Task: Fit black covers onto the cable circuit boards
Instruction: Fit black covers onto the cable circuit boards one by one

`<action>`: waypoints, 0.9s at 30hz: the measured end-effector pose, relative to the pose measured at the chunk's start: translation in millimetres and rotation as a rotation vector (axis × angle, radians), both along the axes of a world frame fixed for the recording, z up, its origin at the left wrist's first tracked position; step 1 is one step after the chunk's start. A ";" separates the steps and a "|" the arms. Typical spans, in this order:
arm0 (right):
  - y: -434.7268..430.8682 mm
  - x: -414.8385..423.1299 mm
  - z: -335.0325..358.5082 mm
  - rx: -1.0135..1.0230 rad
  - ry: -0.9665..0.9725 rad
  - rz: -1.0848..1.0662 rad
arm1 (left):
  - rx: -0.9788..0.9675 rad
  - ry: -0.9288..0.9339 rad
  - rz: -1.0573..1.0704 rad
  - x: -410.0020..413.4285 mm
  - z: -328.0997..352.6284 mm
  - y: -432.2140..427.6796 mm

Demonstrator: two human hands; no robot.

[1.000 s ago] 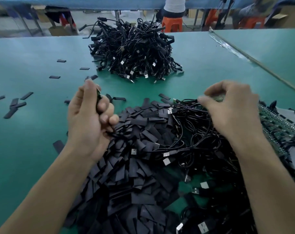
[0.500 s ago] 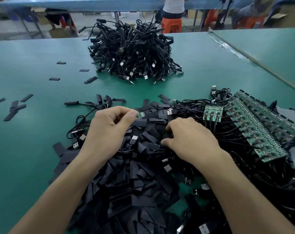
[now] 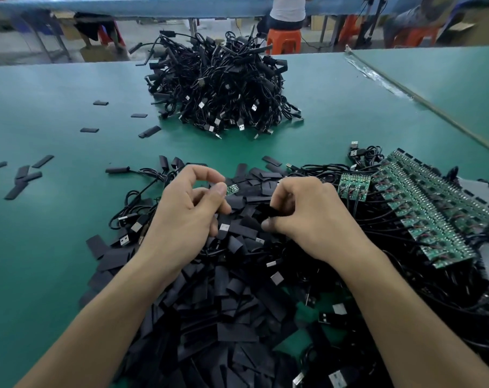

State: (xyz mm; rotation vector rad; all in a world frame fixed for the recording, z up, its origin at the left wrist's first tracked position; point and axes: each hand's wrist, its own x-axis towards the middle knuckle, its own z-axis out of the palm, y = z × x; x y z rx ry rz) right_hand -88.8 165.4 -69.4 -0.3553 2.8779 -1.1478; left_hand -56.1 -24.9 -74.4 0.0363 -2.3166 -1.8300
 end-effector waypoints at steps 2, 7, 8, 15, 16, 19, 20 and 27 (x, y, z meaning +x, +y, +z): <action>0.2 -0.2 -2.3 -0.020 0.011 -0.006 | -0.016 0.018 -0.005 0.8 0.2 -0.5; -0.3 -1.7 -0.8 -0.164 0.065 0.066 | -0.052 0.026 -0.006 3.0 0.4 3.0; -1.3 -1.0 1.2 -0.207 0.069 0.114 | -0.056 0.024 -0.014 3.6 0.5 4.2; -4.5 2.8 7.2 -0.283 0.005 0.265 | -0.036 0.075 -0.105 6.3 3.1 6.0; -3.5 1.8 6.2 -0.244 0.011 0.231 | -0.045 0.081 -0.086 5.7 2.4 5.5; -1.6 0.1 1.7 0.180 -0.014 0.116 | -0.020 0.071 -0.001 3.1 -0.3 2.4; -2.3 1.4 0.5 0.340 -0.028 0.086 | -0.010 0.062 0.018 2.5 -1.0 1.0; -5.0 3.2 -0.7 0.365 -0.062 0.113 | -0.108 0.016 0.049 1.7 -3.0 -3.1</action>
